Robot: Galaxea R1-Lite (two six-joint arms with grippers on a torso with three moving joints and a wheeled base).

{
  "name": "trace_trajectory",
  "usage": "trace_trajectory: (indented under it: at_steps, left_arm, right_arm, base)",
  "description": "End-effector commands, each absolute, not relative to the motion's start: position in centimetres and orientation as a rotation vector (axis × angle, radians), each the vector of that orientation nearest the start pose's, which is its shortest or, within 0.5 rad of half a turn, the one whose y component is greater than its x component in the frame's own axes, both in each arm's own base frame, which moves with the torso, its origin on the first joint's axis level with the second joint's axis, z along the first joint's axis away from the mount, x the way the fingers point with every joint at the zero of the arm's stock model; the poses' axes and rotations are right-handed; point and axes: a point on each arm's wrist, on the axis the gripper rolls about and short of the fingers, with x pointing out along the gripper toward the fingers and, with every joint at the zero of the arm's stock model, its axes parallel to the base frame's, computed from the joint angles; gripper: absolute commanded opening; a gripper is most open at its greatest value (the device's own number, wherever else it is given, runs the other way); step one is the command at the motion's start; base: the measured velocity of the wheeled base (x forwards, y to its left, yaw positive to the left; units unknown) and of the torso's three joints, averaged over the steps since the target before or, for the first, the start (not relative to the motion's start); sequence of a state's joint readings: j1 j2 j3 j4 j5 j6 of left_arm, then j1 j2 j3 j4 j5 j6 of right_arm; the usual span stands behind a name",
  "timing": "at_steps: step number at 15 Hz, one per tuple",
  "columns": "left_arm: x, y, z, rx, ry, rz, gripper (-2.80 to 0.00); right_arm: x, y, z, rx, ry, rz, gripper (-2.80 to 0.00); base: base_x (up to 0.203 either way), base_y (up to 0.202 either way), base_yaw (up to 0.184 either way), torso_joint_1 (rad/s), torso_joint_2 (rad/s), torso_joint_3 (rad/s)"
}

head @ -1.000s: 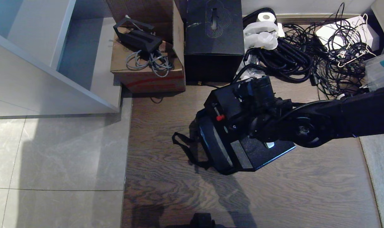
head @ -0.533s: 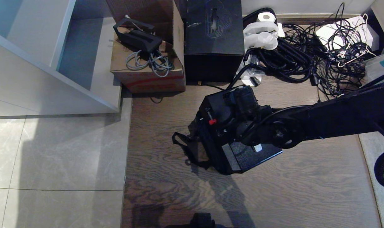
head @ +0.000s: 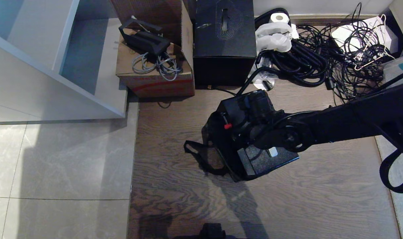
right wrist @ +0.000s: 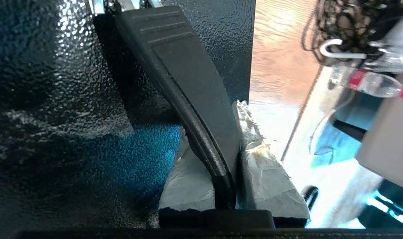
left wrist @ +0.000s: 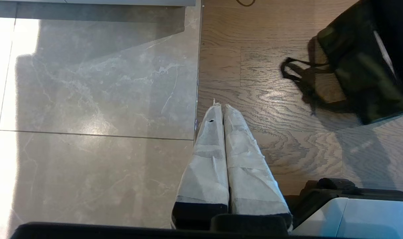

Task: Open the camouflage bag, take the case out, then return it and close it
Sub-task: Place the black box back

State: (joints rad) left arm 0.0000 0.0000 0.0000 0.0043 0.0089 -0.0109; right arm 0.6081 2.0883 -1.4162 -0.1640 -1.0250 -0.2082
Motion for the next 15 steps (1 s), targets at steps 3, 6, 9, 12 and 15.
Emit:
trace_trajectory:
  at_steps: [3, 6, 9, 12, 15]
  left_arm:
    - [-2.3, 0.0, 7.5, -0.011, 0.005, 0.009, -2.8]
    - [-2.3, 0.0, 7.5, -0.011, 0.004, 0.009, -2.8]
    - [-2.3, 0.0, 7.5, -0.011, 0.005, 0.009, -2.8]
    - [-2.3, 0.0, 7.5, -0.011, 0.005, 0.009, -2.8]
    - [-2.3, 0.0, 7.5, -0.011, 0.005, 0.009, -2.8]
  right_arm:
    - [35.3, 21.6, 15.4, -0.593, 0.416, -0.386, -2.8]
    - [35.6, 21.8, 14.6, -0.605, 0.429, -0.385, -2.8]
    - [36.4, 22.4, 13.4, -0.599, 0.418, -0.383, -2.8]
    - [37.0, 22.8, 11.8, -0.62, 0.431, -0.375, -2.8]
    - [37.7, 23.4, 10.3, -0.618, 0.428, -0.374, -2.8]
  base:
    - [0.0, 0.0, 0.0, 0.0, 0.0, 0.0]
    - [0.0, 0.0, 0.0, 0.0, 0.0, 0.0]
    - [0.0, 0.0, 0.0, 0.0, 0.0, 0.0]
    - [0.0, 0.0, 0.0, 0.0, 0.0, 0.0]
    - [0.0, 0.0, 0.0, 0.0, 0.0, 0.0]
